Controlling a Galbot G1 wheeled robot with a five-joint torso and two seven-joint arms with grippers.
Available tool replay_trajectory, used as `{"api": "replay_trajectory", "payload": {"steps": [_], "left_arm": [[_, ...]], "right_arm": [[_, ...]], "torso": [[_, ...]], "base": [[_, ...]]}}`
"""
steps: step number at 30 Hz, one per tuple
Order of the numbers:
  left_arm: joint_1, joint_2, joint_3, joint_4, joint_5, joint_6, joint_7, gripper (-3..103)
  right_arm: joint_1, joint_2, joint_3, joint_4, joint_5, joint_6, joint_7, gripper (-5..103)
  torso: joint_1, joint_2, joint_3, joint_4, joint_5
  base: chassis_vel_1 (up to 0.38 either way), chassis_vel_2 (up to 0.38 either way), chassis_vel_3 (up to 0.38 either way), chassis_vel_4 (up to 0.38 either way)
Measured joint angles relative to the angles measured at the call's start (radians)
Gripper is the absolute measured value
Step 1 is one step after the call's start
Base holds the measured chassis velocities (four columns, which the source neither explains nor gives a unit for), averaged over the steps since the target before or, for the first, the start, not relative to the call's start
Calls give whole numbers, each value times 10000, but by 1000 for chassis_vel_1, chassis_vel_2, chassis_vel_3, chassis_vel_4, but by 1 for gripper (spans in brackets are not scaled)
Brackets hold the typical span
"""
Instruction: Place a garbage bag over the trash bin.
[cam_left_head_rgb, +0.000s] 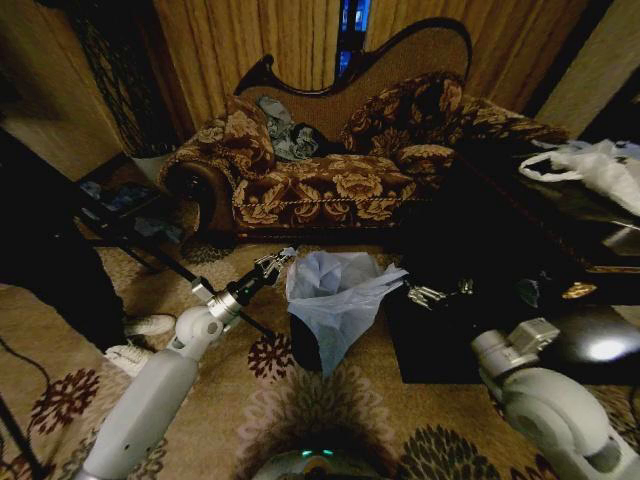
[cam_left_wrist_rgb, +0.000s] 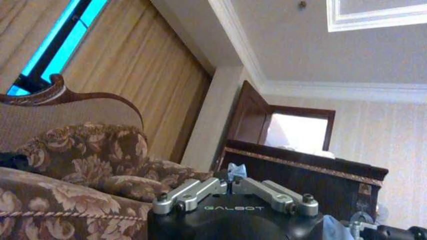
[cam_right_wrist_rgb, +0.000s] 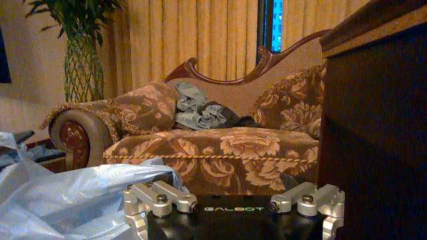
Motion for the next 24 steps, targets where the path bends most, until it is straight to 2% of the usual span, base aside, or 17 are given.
{"api": "replay_trajectory", "payload": {"steps": [6, 15, 24], "left_arm": [[-82, -9, -116, 215, -20, -40, 15, 0], [-275, -195, -2, 1316, 211, -425, 191, 0], [-560, -332, 158, 1731, 318, -557, 298, 0]], "right_arm": [[-111, -72, -93, -21, -72, 97, -184, 100], [-210, 438, -510, -344, -709, 266, -866, 100], [12, 407, -547, -455, -716, 327, -944, 100]], "torso": [[0, 0, 0, 0, 1], [0, 0, 0, -1, 0], [0, 0, 0, 0, 0]], "base": [[0, 0, 0, 0], [0, 0, 0, 0], [0, 0, 0, 0]]}}
